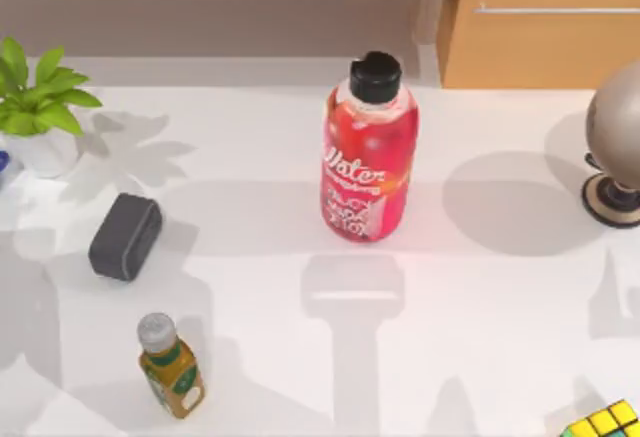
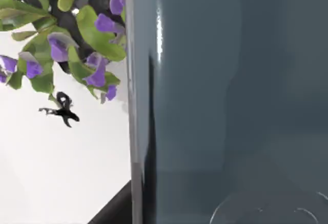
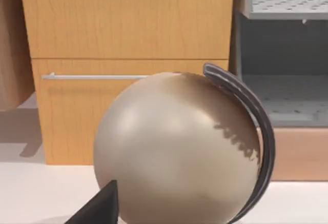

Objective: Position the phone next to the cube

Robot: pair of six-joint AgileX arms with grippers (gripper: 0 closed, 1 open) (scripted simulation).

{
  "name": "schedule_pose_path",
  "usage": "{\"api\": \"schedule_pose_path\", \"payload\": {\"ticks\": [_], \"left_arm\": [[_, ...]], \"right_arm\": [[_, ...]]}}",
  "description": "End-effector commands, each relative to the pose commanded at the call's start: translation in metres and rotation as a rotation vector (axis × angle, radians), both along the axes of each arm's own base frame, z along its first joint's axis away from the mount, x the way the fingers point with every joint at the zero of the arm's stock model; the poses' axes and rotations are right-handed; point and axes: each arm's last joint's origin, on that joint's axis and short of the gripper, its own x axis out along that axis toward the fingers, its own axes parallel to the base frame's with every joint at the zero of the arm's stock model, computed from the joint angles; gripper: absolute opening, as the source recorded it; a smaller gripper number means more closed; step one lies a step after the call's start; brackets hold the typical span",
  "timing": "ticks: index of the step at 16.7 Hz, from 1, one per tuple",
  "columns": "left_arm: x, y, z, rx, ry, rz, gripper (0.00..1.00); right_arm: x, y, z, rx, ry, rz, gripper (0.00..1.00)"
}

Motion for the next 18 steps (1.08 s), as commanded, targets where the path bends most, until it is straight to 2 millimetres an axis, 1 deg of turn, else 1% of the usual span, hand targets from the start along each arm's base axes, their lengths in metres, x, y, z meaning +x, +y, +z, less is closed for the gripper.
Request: {"api": "schedule_pose_path", "payload": {"ticks": [3,5,7,9,11,13,15,18], "left_arm": [[0.022,-0.054,0.008,-0.047,-0.02,-0.034,0.0],[0.032,-0.095,0.01,-0.083,-0.016,-0.059,0.0],[0.036,-0.138,0.01,-0.117,0.003,-0.082,0.0],[0.035,-0.182,0.007,-0.144,0.036,-0.101,0.0],[0.029,-0.226,0.002,-0.162,0.078,-0.116,0.0],[0.016,-0.269,-0.005,-0.168,0.124,-0.128,0.0],[-0.001,-0.309,-0.012,-0.161,0.17,-0.135,0.0],[-0.033,-0.361,-0.023,-0.138,0.226,-0.143,0.0]], "right_arm": [[0.0,0.0,0.0,0.0,0.0,0.0,1.0],[0.0,0.0,0.0,0.0,0.0,0.0,1.0],[0.0,0.0,0.0,0.0,0.0,0.0,1.0],[0.0,0.0,0.0,0.0,0.0,0.0,1.0],[0.0,0.0,0.0,0.0,0.0,0.0,1.0],[0.0,0.0,0.0,0.0,0.0,0.0,1.0],[0.0,0.0,0.0,0.0,0.0,0.0,1.0],[0.0,0.0,0.0,0.0,0.0,0.0,1.0]]}}
